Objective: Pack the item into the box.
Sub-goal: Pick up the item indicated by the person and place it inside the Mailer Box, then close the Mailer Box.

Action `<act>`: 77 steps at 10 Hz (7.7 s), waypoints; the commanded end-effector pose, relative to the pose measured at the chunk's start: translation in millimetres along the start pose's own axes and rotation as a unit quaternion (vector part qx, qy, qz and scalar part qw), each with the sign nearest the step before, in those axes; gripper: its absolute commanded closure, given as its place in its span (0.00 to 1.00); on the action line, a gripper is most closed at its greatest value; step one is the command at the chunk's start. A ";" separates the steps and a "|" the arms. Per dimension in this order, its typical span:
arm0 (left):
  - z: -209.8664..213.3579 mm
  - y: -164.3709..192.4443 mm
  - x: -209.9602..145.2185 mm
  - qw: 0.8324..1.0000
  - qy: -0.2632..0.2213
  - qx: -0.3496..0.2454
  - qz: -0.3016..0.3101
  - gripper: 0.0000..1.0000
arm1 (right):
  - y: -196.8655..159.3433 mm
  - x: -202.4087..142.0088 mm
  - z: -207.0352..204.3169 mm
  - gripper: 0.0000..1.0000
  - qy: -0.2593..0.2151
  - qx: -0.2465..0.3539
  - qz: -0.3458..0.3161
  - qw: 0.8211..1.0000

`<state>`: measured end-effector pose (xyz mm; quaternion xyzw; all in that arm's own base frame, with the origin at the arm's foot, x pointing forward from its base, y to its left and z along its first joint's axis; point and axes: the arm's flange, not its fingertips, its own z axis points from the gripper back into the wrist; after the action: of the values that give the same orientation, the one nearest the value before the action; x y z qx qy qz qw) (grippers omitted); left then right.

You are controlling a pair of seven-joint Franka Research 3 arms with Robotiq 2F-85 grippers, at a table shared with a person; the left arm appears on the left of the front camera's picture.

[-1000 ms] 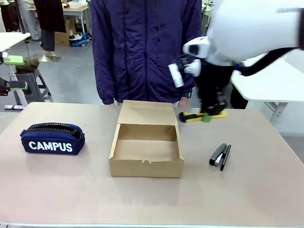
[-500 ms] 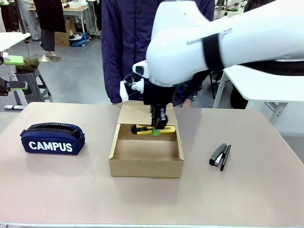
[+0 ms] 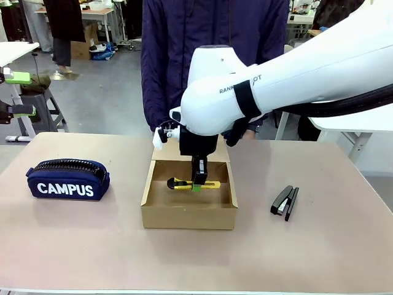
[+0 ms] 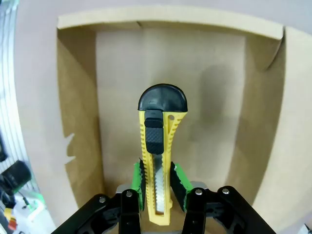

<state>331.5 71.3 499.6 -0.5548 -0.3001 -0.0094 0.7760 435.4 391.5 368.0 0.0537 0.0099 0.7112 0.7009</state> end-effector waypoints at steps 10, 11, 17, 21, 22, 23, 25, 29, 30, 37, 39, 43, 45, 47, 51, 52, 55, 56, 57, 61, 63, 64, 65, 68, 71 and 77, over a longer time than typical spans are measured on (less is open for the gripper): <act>-2.3 -1.2 -0.9 1.000 -0.008 -0.011 -0.010 0.00 | 0.1 -8.2 -7.1 0.00 0.001 -0.009 0.040 0.999; -2.3 -1.2 -0.9 1.000 -0.008 -0.011 -0.010 0.00 | 0.2 -7.8 -7.1 0.07 0.001 -0.010 0.041 0.999; -2.3 -1.2 -0.9 1.000 -0.008 -0.011 -0.010 0.00 | 0.3 -6.4 -6.2 0.00 0.003 -0.013 0.048 0.999; -2.3 -1.2 -0.9 1.000 -0.008 -0.011 -0.010 0.00 | 9.6 -20.7 38.6 0.00 -0.045 0.024 0.028 0.998; -2.3 -1.2 -0.9 1.000 -0.008 -0.011 -0.010 0.00 | 17.0 -38.7 73.6 0.00 -0.076 0.071 -0.011 0.995; -2.3 -1.2 -0.9 1.000 -0.008 -0.011 -0.010 0.00 | 24.9 -57.4 104.0 0.00 -0.121 0.103 -0.070 0.985; -2.3 -1.2 -0.9 1.000 -0.008 -0.011 -0.010 0.00 | 44.4 -106.5 149.7 0.00 -0.204 0.138 -0.162 0.955; -2.3 -1.2 -0.9 1.000 -0.008 -0.011 -0.010 0.00 | 88.0 -279.0 186.5 0.00 -0.370 0.219 -0.352 0.831; -2.3 -1.2 -0.9 1.000 -0.008 -0.011 -0.010 0.00 | 97.8 -331.0 182.8 0.00 -0.388 0.244 -0.409 0.789; -2.3 -1.2 -0.9 1.000 -0.008 -0.011 -0.010 0.00 | 124.8 -506.7 102.5 0.00 -0.544 0.307 -0.504 0.597; -2.3 -1.2 -0.9 1.000 -0.008 -0.011 -0.010 0.00 | 125.0 -496.9 100.8 0.00 -0.500 0.280 -0.511 0.641; -2.3 -1.2 -0.9 1.000 -0.008 -0.011 -0.010 0.00 | 124.6 -516.4 98.8 0.00 -0.526 0.309 -0.525 0.593; -2.3 -1.2 -0.9 1.000 -0.008 -0.011 -0.010 0.00 | 124.6 -516.4 98.8 0.00 -0.526 0.309 -0.525 0.593; -2.3 -1.2 -0.9 1.000 -0.008 -0.011 -0.010 0.00 | 124.6 -516.4 98.8 0.00 -0.526 0.309 -0.525 0.593; -2.3 -1.2 -0.9 1.000 -0.008 -0.011 -0.010 0.00 | 124.6 -516.4 98.8 0.00 -0.526 0.309 -0.525 0.593; -2.3 -1.2 -0.9 1.000 -0.008 -0.011 -0.010 0.00 | 124.6 -516.4 98.8 0.00 -0.526 0.309 -0.525 0.593; -2.3 -1.2 -0.9 1.000 -0.008 -0.011 -0.010 0.00 | 124.6 -516.4 98.8 0.00 -0.526 0.309 -0.525 0.593; -2.3 -1.2 -0.9 1.000 -0.008 -0.011 -0.010 0.00 | 124.6 -516.4 98.8 0.00 -0.526 0.309 -0.525 0.593; -2.3 -1.2 -0.9 1.000 -0.008 -0.011 -0.010 0.00 | 124.6 -516.4 98.8 0.00 -0.526 0.309 -0.525 0.593; -2.3 -1.2 -0.9 1.000 -0.008 -0.011 -0.010 0.00 | 124.6 -516.4 98.8 0.00 -0.526 0.309 -0.525 0.593; -2.3 -1.2 -0.9 1.000 -0.008 -0.011 -0.010 0.00 | 124.6 -516.4 98.8 0.00 -0.526 0.309 -0.525 0.593; -2.3 -1.2 -0.9 1.000 -0.008 -0.011 -0.010 0.00 | 124.6 -516.4 98.8 0.00 -0.526 0.309 -0.525 0.593; -2.3 -1.2 -0.9 1.000 -0.008 -0.011 -0.010 0.00 | 124.6 -516.4 98.8 0.00 -0.526 0.309 -0.525 0.593; -2.3 -1.2 -0.9 1.000 -0.008 -0.011 -0.010 0.00 | 124.6 -516.4 98.8 0.00 -0.526 0.309 -0.525 0.593; -7.2 -5.9 -3.0 0.999 0.037 0.000 -0.021 0.00 | 119.8 -505.8 96.9 0.00 -0.513 0.294 -0.535 0.604; -126.8 8.9 39.3 0.981 0.184 0.034 -0.042 0.00 | 16.7 -372.9 82.2 0.00 -0.471 0.320 -0.542 0.618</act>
<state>401.5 -27.3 488.7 -0.5238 -0.1928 -0.1108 0.8223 406.9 4.3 429.5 0.5878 -0.0726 0.0530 0.8040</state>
